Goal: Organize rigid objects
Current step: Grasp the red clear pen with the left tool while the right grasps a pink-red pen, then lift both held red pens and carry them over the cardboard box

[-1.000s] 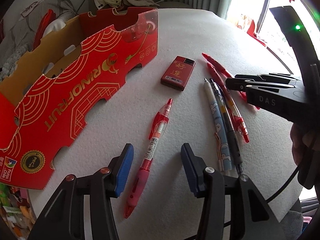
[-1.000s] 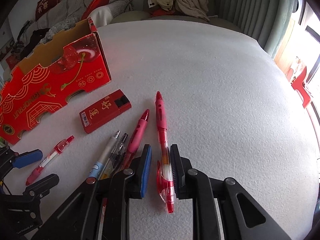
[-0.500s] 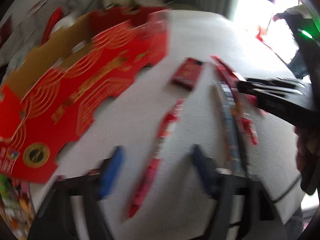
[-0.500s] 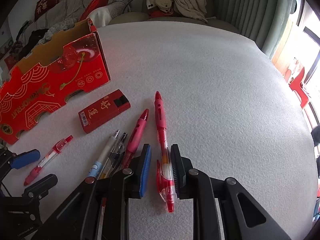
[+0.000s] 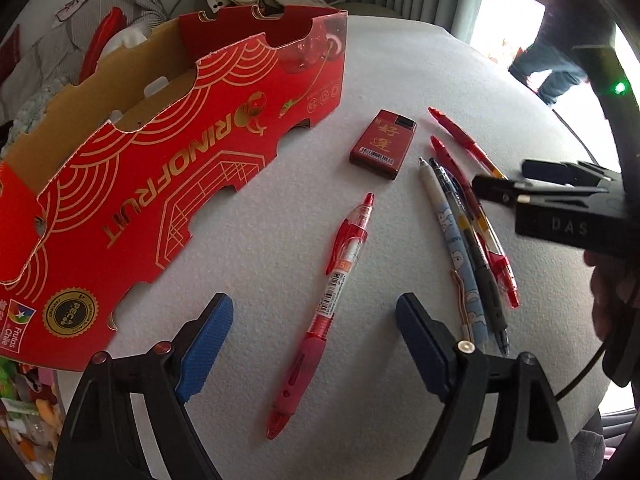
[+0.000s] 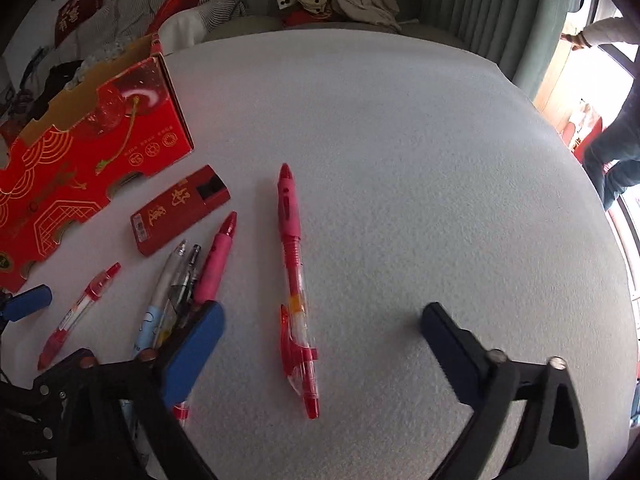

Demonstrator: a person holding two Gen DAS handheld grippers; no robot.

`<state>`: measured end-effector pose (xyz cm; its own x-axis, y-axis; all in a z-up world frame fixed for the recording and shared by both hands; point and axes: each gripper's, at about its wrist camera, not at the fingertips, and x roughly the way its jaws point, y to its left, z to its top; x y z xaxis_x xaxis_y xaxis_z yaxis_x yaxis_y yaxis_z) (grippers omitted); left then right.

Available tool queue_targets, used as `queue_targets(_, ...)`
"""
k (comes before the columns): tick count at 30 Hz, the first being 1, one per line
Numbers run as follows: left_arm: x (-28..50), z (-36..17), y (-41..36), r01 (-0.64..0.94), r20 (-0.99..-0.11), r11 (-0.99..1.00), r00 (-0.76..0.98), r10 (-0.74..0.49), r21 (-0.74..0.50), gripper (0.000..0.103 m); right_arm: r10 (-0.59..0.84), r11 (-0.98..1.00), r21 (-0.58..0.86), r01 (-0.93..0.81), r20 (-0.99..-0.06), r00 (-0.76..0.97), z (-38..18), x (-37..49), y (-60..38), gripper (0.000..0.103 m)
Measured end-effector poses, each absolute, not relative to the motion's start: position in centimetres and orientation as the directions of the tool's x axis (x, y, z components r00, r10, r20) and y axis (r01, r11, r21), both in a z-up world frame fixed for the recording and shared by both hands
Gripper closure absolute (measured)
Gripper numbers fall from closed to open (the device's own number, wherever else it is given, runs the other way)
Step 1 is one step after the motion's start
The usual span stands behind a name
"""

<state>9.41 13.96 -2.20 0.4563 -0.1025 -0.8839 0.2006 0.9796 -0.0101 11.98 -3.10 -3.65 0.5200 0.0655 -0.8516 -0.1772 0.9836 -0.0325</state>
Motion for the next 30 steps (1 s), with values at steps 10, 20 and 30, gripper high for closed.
queue_targets(10, 9.9, -1.7, 13.8, 0.226, -0.883, 0.974, 0.456, -0.115, -0.01, 0.043, 0.098, 0.969, -0.032, -0.246, -0.862, 0.497, -4.7, 12.5, -1.8, 0.048)
queue_targets(20, 8.7, -1.3, 12.3, 0.258, -0.878, 0.966, 0.456, -0.146, -0.027, 0.093, 0.125, 0.957, -0.027, -0.29, -0.86, 0.495, -5.2, 11.6, 1.7, 0.092)
queue_targets(30, 6.8, 0.4, 12.0, 0.239, -0.86, 0.971, 0.492, -0.139, -0.021, 0.093, 0.172, 0.958, 0.006, -0.287, -0.811, 0.559, -2.9, 8.9, 2.2, 0.092)
